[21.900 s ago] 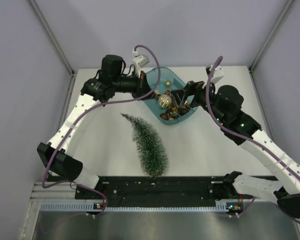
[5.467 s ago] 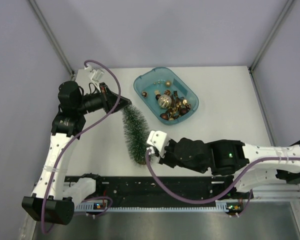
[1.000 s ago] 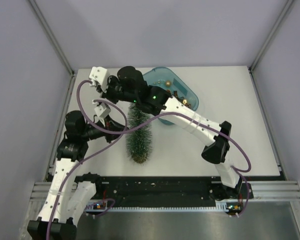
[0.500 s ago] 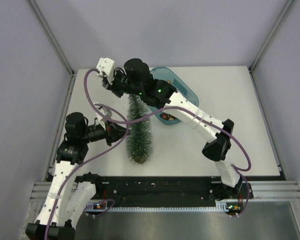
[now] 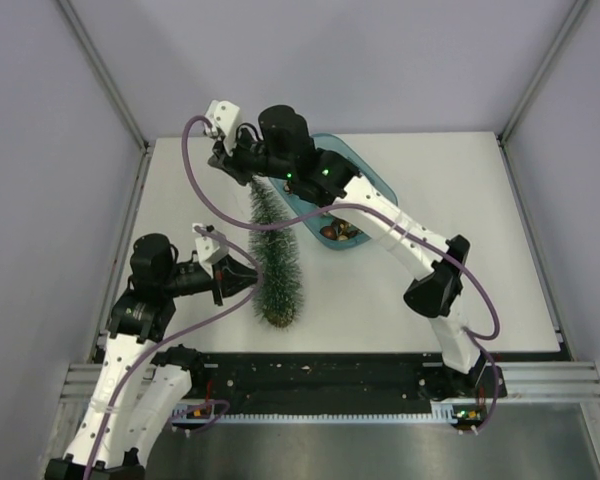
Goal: Decorate the small christmas tree
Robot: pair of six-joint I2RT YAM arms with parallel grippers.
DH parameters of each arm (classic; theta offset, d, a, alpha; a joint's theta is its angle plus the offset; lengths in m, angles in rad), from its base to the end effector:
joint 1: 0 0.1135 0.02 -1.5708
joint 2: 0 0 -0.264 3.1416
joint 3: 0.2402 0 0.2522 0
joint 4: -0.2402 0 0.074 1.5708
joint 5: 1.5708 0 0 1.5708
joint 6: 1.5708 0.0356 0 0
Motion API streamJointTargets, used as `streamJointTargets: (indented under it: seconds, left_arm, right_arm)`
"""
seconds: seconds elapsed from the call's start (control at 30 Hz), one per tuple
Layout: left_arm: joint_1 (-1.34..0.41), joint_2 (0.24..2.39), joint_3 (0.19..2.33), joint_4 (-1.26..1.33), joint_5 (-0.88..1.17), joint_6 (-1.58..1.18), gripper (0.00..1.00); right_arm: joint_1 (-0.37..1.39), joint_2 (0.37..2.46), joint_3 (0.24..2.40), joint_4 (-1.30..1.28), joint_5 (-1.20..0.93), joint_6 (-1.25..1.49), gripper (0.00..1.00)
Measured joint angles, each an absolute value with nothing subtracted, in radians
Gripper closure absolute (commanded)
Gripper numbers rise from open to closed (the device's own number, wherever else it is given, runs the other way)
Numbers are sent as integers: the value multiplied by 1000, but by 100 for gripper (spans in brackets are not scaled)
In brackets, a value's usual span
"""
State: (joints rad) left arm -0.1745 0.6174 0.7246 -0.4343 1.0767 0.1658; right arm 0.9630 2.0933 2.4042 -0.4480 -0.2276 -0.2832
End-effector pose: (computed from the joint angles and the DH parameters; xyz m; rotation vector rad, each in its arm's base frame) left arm 0.1206 -0.0531 0.3230 0.9984 1.5421 -1.0138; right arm 0.2642 0.3939 0.4595 -1.1600 1.3162 0.6954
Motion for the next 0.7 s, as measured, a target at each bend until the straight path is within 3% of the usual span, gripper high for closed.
streamJointTargets:
  seconds: [0.47,0.5,0.53,0.6,0.63,0.7]
  left_arm:
    - [-177,595,725,-478,1083,213,97]
    - [-177,595,725,-480,1081,213,93]
    - [-177,593,725,-481,1077,213,80]
    - [-177,589,726,-482,1068,211,36]
    - [-177,588,730,-485,1061,210,27]
    - [-175,589,747,-493,1047,202,22]
  right_arm:
    - [852,2122,2401,-404,-409,-78,100]
    - [840,2119,2394,-392,-423,-63,100]
    - [833,2115,2387,-385,-432,-55,100]
    - [825,2102,2362,-377,-454,-40,100]
    - [826,2096,2354,-374,-466,-33,100]
    - [829,2092,2349,-370,-484,-18,100]
